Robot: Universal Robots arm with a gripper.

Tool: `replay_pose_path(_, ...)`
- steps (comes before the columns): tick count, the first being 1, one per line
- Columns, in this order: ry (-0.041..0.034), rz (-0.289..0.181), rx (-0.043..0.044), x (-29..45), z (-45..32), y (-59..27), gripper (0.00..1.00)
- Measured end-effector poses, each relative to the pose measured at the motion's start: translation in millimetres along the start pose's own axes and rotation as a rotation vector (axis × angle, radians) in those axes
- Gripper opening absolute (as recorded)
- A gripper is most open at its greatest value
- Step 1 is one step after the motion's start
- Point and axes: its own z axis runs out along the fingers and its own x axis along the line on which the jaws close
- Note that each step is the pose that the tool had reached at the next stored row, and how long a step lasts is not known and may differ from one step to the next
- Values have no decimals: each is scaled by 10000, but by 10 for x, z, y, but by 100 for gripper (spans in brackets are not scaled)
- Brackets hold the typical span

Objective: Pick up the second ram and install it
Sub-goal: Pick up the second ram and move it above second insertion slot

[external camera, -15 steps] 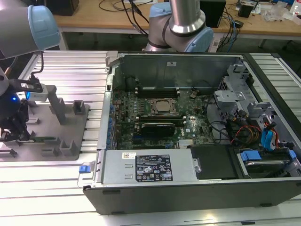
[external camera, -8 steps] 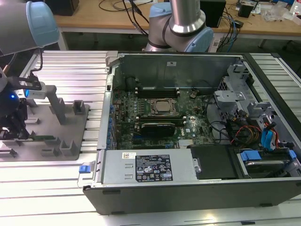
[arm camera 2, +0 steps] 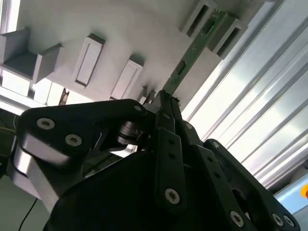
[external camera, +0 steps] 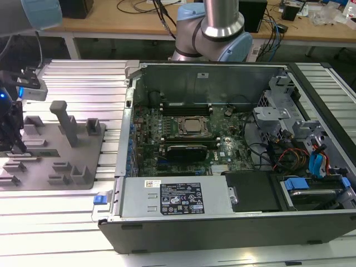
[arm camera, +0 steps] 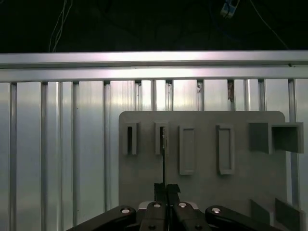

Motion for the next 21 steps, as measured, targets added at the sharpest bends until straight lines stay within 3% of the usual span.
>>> replay_pose_path(6,2,0,-1,-3,-163,8,9)
replay_pose_path(13,3,-1,0,-6,-262,12,9)
replay_pose_path(21,2,-1,4,-8,-482,22,9)
